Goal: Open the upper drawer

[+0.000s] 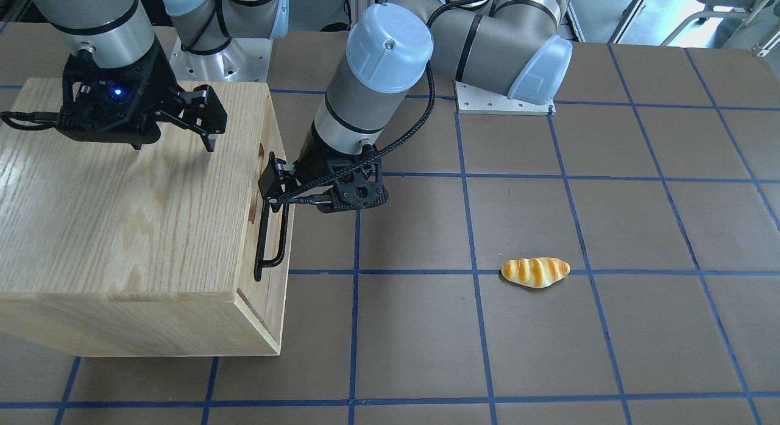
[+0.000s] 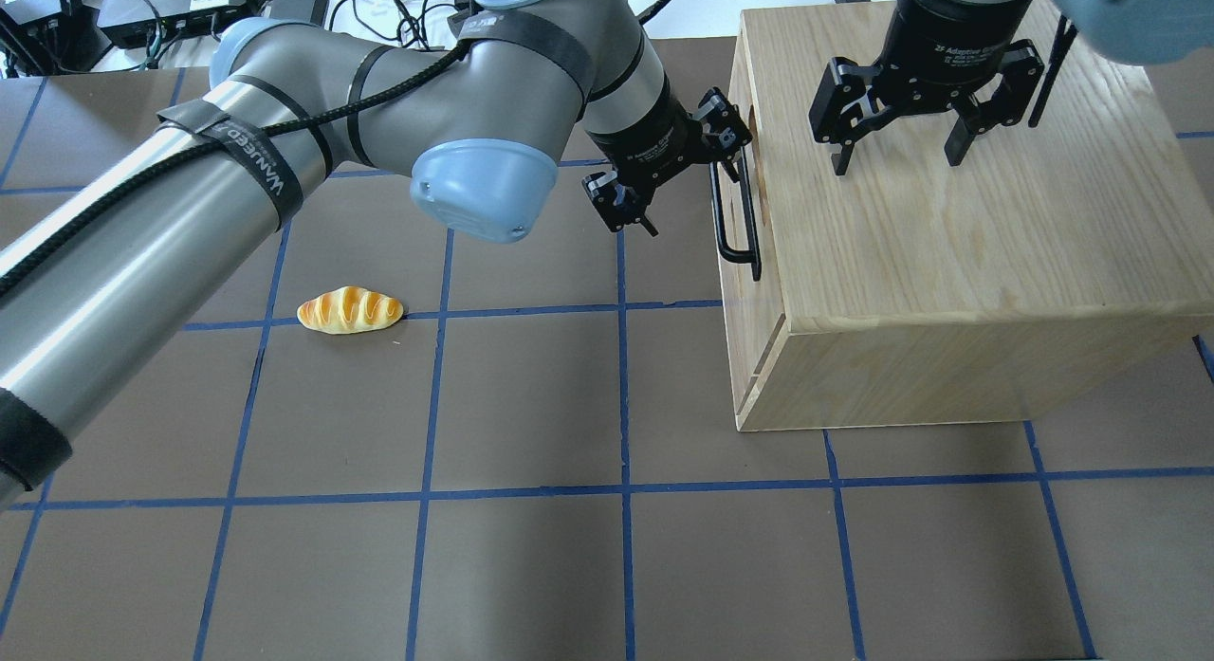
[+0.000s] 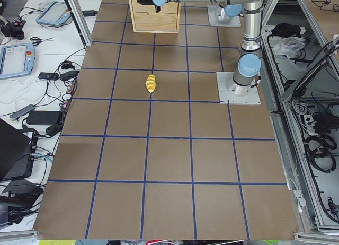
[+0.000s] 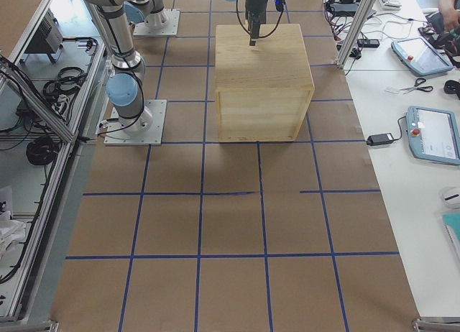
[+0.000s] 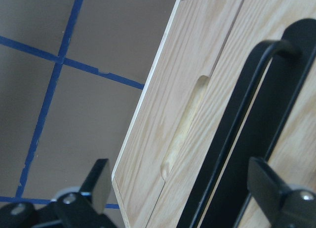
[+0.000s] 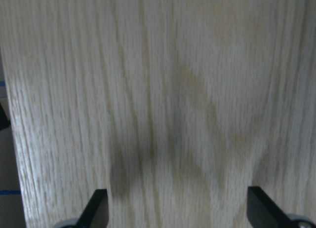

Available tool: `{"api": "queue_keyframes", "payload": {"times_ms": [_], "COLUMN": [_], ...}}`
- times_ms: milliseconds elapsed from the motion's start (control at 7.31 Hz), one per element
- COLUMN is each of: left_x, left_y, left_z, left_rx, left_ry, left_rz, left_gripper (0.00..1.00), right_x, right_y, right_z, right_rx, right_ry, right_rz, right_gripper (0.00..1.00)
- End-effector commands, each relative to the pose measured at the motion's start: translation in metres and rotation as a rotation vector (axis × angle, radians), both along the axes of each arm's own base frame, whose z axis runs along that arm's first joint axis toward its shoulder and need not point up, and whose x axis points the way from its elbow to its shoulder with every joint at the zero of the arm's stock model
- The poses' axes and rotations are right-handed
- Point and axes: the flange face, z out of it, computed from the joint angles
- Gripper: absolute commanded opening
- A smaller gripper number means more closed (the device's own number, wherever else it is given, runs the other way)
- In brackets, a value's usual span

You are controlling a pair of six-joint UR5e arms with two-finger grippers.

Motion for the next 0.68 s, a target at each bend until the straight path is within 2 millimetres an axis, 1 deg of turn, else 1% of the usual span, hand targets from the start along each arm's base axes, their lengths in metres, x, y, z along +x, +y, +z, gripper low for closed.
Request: {"api": "queue_keyframes", "payload": {"times_ms": [0,547], "left_x": [0.0000,0.0001], "left_y": [0.0002,-0.0007], "left_z": [-0.0031,-0.0070], "left_rx": [-0.001,-0.001], "left_ry": [-0.001,-0.008], "left_rz": [-0.013,-0.022], "left_gripper": [1.00,1.00], "right_x": [-0.0006,0.0002], "right_y": [-0.0001,0.0000], "right_z": [-0.0006,0.0001], "right_rx": [0.001,0.000], "right_ry": [0.000,0.000], "right_rz": [-0.003,-0.001], "right_gripper": [1.00,1.00]}}
